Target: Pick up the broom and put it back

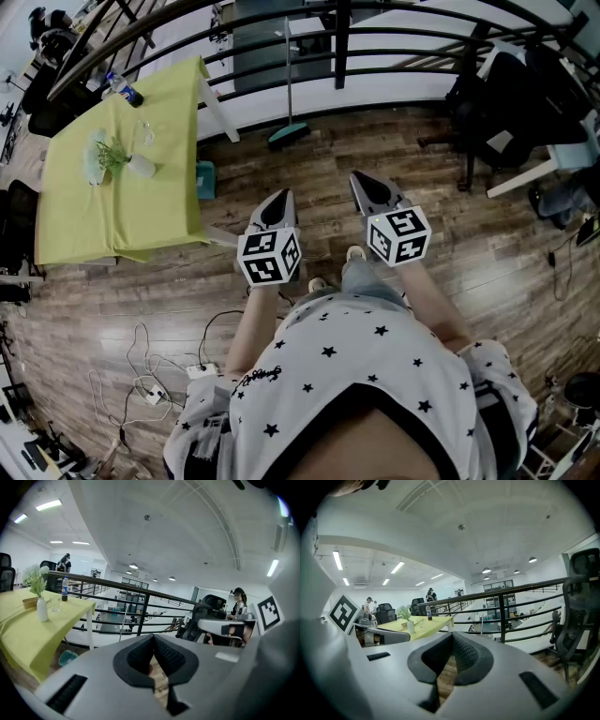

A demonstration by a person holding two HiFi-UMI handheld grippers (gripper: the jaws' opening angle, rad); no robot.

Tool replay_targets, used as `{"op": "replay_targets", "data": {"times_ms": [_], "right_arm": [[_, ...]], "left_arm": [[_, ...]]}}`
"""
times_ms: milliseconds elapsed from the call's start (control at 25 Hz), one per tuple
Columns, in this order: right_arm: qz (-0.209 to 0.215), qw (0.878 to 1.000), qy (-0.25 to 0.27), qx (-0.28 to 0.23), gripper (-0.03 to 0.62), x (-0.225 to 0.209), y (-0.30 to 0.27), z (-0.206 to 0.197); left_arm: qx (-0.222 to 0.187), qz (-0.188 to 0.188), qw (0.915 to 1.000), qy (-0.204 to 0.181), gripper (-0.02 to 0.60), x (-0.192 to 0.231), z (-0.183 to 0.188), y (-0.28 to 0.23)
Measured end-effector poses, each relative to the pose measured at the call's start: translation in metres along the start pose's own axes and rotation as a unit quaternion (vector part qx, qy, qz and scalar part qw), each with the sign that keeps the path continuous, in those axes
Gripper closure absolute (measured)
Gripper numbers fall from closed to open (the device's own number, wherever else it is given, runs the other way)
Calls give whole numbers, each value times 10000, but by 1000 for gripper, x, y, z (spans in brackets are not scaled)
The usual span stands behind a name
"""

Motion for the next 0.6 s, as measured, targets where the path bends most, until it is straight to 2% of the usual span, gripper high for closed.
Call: {"op": "replay_targets", "data": {"times_ms": [600], "right_arm": [[176, 9998, 42, -14, 600, 29, -6, -5]], "left_arm": [[72, -45, 10000, 44, 569, 20, -1, 6]]}}
Point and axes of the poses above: the fingertips, and each gripper's own axes: y backward along the fingers, x to its left, z out of its top, the point moved 7 cm from there along y, backward along the fingers, and after that the axes turned 13 degrees about -x, right-handed, at the moved point
